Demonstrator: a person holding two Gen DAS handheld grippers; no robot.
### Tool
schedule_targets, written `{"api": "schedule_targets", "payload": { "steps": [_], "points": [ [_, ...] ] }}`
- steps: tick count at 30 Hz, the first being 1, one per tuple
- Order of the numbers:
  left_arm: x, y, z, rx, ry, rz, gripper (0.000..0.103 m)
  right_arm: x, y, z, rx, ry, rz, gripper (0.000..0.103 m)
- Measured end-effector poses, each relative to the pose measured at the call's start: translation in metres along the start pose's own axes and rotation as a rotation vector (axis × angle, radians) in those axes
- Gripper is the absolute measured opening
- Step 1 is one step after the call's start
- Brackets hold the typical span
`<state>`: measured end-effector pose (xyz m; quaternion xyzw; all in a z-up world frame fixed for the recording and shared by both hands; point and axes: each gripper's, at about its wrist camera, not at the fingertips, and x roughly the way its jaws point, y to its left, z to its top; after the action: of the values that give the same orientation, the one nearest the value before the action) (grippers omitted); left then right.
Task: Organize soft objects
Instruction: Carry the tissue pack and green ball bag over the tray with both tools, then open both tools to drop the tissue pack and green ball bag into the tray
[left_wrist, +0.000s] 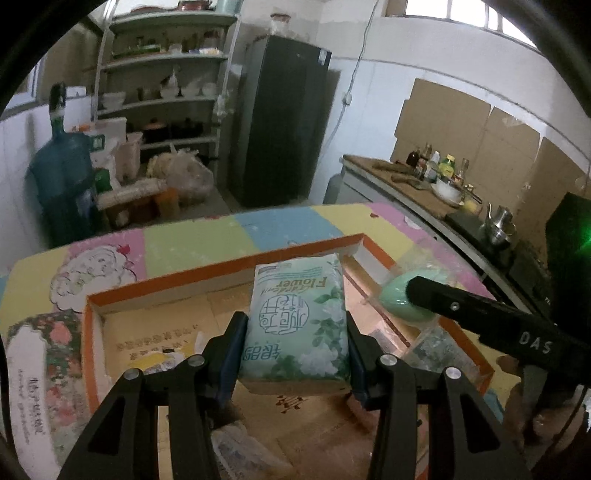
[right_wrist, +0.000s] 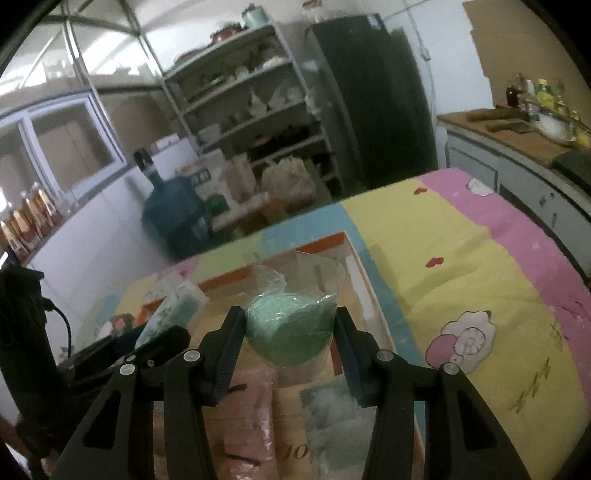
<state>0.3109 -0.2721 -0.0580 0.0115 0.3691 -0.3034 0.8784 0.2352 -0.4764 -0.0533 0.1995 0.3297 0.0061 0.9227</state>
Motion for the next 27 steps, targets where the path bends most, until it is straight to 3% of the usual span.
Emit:
{"api": "schedule_targets", "payload": {
  "steps": [12, 22, 27],
  "points": [
    [0.032, -0.002, 0.003, 0.012, 0.154, -0.005, 0.049, 0.033, 0.001, 0.002, -0.041, 0.094, -0.026, 0.051],
    [0.04, 0.004, 0.003, -0.028, 0.207, 0.011, 0.051, 0.042, 0.0, 0.001, -0.046, 0.127, -0.029, 0.051],
    [0.04, 0.0, 0.001, -0.013, 0.215, 0.024, 0.057, 0.042, -0.001, 0.0, -0.037, 0.116, -0.011, 0.054]
  ]
}}
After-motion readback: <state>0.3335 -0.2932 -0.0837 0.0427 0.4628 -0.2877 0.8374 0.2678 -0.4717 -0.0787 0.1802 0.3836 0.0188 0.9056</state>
